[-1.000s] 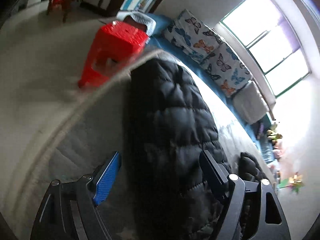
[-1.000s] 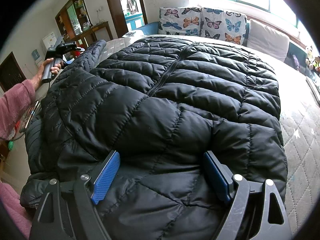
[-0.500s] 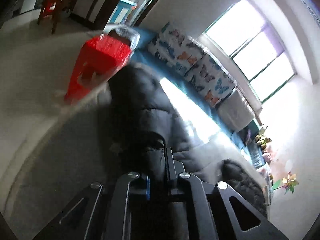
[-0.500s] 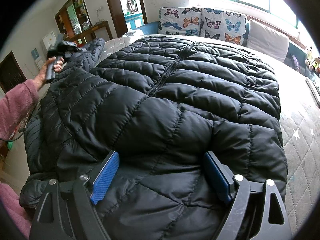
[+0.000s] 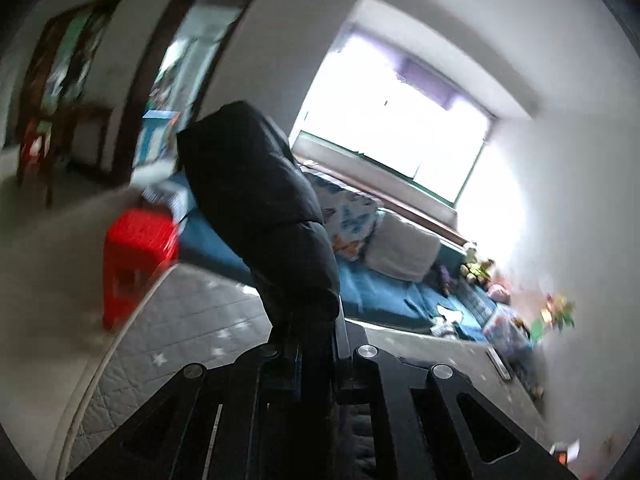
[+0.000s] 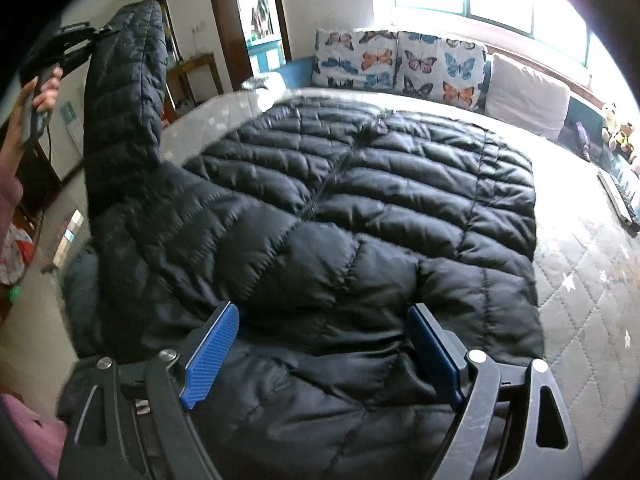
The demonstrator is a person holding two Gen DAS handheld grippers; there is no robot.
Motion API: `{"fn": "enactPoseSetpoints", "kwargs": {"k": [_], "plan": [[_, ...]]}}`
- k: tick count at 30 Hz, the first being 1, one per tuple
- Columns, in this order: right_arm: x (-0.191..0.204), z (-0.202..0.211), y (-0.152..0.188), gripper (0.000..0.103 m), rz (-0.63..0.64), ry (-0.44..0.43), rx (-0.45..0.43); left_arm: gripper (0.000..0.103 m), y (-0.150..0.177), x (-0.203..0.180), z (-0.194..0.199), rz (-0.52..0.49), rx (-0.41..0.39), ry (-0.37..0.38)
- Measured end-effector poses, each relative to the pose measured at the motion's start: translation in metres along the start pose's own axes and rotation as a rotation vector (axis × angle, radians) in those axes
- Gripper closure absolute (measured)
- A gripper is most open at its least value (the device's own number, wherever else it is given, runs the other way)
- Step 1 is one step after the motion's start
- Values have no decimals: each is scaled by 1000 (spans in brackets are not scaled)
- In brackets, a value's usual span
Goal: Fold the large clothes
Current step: 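Grasp the jacket side with the left gripper and fold it over toward the right gripper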
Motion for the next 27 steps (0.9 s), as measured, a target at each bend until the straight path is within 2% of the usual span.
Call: {"fn": "enactPoseSetpoints", "kwargs": {"k": [3,9,13,16,19,21,23,25,27], "plan": [[-7,19,0,9,-26,-12,-49,95,15,-58,16,-80,9,38],[-27,51,9,9,-80,-2,-137,95,84,-186,14,-209,89,146],[-47,60,21,9,-145,9,-163,95,162,-265,-8,-283,214,245],[-62,64,36,9,-200,24,-163,95,222,-307,-26,-321,322,296],[-76,65,51,9,-253,46,-147,95,297,-337,-55,-324,487,335],[-86,66,62,9,-293,55,-136,95,355,-348,-77,-322,616,330],[-96,68,72,9,-328,66,-125,95,385,-348,-90,-339,652,304],[-102,72,77,9,-347,85,-124,95,398,-347,-91,-351,659,306],[-105,81,77,9,-355,92,-134,93,397,-350,-91,-341,667,328]]}}
Point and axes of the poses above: each gripper's, at about its wrist camera, not at the fingertips, and z roughly against the way its jaws point, x to its left, y to its underside, the point moved 3 cm from there along -z, roughly the way its jaws point, and after that the axes turned 8 degrees about y, right-handed, at the moved point
